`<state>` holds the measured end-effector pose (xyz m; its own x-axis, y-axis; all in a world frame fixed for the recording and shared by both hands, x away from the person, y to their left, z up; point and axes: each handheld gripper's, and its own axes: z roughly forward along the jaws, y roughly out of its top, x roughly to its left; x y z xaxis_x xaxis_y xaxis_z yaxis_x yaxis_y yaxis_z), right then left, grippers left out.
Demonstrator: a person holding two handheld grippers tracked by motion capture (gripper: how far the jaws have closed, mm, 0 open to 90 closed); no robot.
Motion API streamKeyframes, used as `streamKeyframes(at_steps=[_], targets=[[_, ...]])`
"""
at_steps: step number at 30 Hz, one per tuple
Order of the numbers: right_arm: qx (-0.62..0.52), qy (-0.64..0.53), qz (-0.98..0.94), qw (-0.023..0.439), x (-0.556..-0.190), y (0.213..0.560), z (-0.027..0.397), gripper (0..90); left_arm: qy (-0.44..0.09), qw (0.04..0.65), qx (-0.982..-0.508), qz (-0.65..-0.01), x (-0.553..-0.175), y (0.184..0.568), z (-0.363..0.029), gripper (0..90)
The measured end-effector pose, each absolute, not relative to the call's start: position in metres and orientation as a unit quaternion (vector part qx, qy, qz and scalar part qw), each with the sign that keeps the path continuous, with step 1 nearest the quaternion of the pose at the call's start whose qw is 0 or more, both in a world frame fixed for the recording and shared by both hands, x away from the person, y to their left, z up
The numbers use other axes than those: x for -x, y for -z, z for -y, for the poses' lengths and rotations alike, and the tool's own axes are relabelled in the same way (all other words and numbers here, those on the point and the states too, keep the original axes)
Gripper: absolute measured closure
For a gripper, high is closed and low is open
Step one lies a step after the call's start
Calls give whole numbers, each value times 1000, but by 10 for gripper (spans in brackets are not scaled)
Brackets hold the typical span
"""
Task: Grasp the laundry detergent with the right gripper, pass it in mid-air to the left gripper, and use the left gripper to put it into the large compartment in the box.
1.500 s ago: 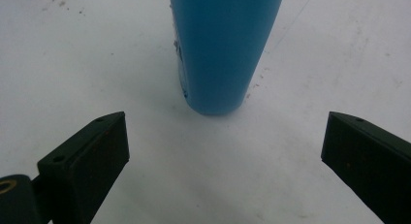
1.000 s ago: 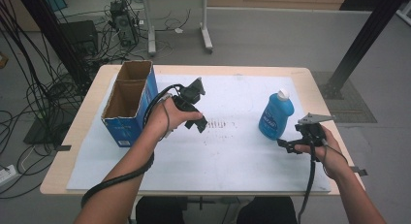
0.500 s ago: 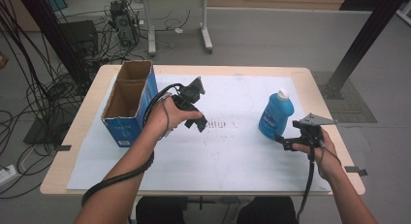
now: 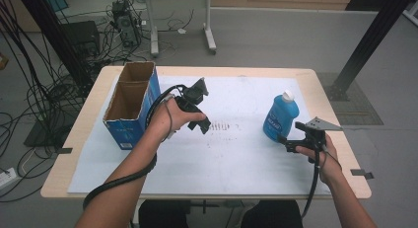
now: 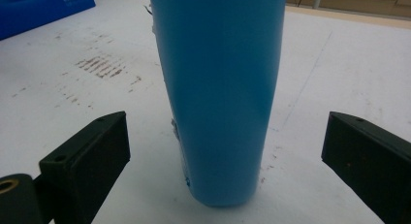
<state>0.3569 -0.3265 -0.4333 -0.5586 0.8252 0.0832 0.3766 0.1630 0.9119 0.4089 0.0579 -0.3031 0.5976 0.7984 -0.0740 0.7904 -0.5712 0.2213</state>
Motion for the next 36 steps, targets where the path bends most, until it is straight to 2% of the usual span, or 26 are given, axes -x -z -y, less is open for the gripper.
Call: streamKeyframes(at_steps=[15,36], targets=[[-400,-522,-710,249,-366,435,317,40,-18,115,-887,-446,-408,305,-57,94],[-387,-546,-698,255,-384,434,302,45,-16,111,-889,-444,-409,307,-55,94]])
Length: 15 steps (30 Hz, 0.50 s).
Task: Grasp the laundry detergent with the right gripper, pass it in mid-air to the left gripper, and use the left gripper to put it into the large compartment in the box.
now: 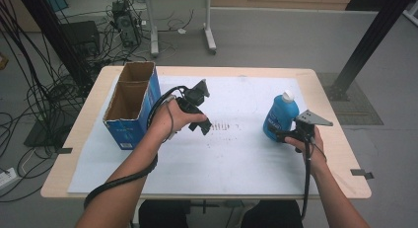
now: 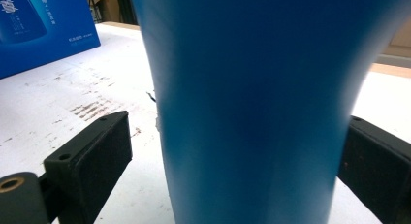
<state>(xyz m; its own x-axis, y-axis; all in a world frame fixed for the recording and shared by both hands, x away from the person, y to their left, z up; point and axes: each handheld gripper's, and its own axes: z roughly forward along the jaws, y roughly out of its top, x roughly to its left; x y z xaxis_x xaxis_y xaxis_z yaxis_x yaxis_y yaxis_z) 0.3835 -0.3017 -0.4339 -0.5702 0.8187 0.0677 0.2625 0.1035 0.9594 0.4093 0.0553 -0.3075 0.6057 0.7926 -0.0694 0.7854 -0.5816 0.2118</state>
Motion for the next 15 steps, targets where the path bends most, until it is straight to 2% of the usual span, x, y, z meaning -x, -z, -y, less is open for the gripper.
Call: streamKeyframes(at_steps=[15], targets=[[-387,-546,-698,257,-384,433,301,48,-18,110,-889,-443,-409,307,-55,74]])
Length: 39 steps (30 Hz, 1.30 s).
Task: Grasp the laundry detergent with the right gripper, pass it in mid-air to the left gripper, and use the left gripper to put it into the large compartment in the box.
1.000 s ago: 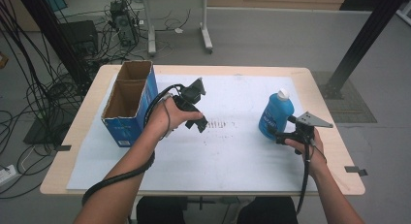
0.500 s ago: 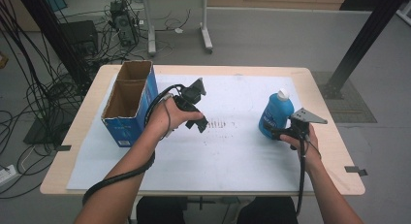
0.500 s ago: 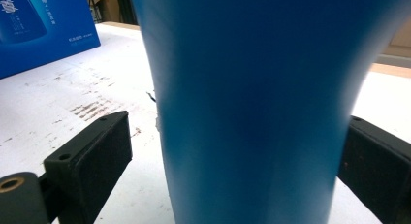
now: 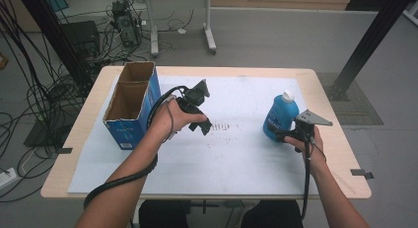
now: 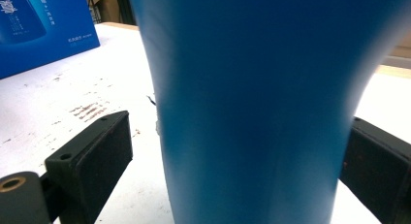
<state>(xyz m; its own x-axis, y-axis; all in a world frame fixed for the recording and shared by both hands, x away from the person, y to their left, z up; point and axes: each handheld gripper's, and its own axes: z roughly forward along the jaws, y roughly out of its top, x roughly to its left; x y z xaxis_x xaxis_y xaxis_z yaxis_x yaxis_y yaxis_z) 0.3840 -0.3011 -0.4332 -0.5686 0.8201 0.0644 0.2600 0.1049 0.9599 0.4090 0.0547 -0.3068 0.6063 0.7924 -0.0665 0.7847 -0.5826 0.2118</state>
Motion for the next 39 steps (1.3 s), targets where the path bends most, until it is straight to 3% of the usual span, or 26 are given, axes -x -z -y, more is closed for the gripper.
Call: streamKeyframes(at_steps=[39], targets=[[-391,-551,-692,255,-384,433,302,49,-20,113,-887,-446,-409,304,-54,79]])
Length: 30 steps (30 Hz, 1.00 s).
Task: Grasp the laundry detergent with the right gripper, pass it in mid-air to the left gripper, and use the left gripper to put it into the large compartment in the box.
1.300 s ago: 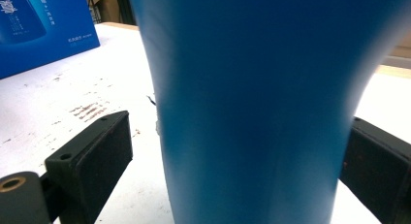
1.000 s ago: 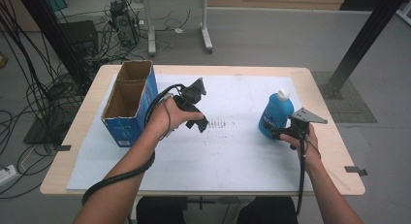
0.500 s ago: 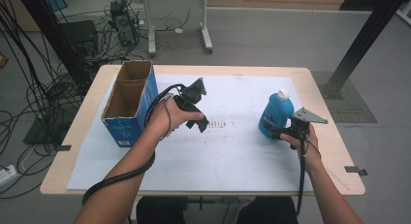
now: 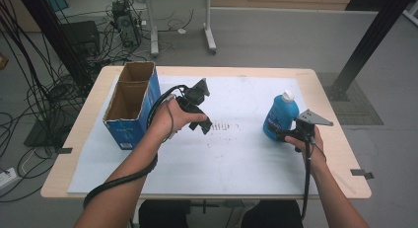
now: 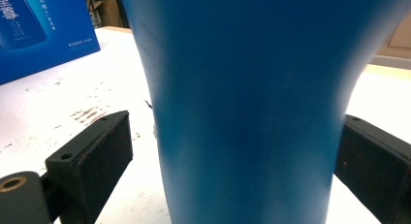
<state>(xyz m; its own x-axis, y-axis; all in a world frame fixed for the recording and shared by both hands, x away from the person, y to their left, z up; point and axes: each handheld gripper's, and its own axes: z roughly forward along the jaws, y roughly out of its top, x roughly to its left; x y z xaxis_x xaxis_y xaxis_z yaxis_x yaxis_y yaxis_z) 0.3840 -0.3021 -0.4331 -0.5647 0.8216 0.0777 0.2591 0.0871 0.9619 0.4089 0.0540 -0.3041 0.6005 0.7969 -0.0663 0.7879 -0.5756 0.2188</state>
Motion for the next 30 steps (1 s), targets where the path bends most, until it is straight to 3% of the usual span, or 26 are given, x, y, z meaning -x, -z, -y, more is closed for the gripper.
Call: streamKeyframes(at_steps=[23,30], targets=[[-388,-559,-687,256,-386,435,299,47,-20,117,-887,-446,-409,302,-57,80],[-384,-560,-688,259,-386,434,298,120,-19,118,-887,-447,-410,302,-58,80]])
